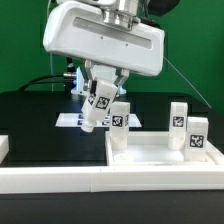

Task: Assemble square table

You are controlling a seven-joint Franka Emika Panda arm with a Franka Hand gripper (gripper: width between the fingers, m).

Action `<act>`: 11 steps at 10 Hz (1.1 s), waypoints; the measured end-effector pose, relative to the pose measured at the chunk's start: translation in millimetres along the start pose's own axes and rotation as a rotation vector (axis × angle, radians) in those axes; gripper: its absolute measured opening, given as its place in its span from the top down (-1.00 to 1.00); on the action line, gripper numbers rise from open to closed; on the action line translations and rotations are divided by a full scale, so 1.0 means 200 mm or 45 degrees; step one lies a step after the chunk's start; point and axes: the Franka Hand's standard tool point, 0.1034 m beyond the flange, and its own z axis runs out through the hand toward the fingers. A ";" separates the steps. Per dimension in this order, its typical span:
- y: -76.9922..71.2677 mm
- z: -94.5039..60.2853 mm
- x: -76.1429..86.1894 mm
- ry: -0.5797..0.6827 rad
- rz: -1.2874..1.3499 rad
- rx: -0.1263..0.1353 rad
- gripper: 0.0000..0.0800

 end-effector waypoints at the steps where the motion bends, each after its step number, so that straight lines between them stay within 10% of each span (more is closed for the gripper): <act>1: -0.03 0.00 0.03 -0.010 -0.008 0.016 0.27; 5: -0.11 -0.02 0.21 -0.005 0.108 0.101 0.27; 9: -0.13 -0.02 0.21 -0.012 0.124 0.095 0.27; 11: -0.11 0.03 0.16 -0.063 0.255 0.178 0.27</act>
Offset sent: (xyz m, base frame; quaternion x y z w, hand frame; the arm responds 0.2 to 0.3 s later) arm 0.0284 0.0562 0.0021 0.1714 0.0151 0.1289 0.9766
